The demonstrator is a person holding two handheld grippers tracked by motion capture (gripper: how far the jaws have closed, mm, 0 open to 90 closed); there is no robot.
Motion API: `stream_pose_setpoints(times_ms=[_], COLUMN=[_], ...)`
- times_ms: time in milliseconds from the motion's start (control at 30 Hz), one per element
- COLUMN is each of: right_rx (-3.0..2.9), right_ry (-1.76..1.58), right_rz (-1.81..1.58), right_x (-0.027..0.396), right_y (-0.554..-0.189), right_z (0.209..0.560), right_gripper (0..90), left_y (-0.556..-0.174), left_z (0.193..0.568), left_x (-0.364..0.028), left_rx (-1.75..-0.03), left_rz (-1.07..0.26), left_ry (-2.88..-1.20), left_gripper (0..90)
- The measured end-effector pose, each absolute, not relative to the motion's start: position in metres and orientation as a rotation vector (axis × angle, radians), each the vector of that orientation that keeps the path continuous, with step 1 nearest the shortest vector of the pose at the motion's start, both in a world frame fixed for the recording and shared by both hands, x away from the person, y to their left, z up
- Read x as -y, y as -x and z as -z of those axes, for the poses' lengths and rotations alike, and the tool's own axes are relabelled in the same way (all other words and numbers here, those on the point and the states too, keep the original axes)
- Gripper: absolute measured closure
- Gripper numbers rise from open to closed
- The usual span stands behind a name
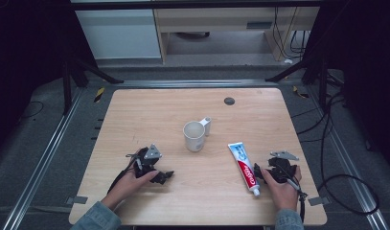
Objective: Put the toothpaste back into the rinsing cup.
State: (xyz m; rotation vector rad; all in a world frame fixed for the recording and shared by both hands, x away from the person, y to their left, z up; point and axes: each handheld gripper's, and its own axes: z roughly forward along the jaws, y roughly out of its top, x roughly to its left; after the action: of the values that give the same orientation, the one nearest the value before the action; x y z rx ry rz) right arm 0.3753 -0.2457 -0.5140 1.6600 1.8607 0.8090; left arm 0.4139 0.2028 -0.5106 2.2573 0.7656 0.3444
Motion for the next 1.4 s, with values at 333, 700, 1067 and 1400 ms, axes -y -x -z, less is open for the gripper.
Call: stream_pose_setpoints(times_ms=[333,700,1067,1400], right_rx=[-1.983,-2.147,-2.224,-2.276], right_ry=[-1.621,-1.582,-1.552,-1.527], right_rz=[-0.742,-0.674,-0.573,-0.535], right_x=[0.246,0.227,0.214,0.204], right_y=[-0.369,-0.367,-0.379,-0.391], right_z=[0.473,0.424,0.404,0.401], right_gripper=[14.3,18.1,20.0,27.1], left_y=[-0.414,-0.414,-0.414,-0.413], left_z=[0.511,0.511,0.511,0.511], left_x=[-0.203,-0.203,-0.203,-0.203], left_rx=[-0.765,-0.768,-0.767,-0.768], left_rz=[-0.344,-0.344,-0.344,-0.343], left_ry=[-2.258,-2.255,-2.256,-2.253], left_gripper=[0.0,0.0,0.0,0.0])
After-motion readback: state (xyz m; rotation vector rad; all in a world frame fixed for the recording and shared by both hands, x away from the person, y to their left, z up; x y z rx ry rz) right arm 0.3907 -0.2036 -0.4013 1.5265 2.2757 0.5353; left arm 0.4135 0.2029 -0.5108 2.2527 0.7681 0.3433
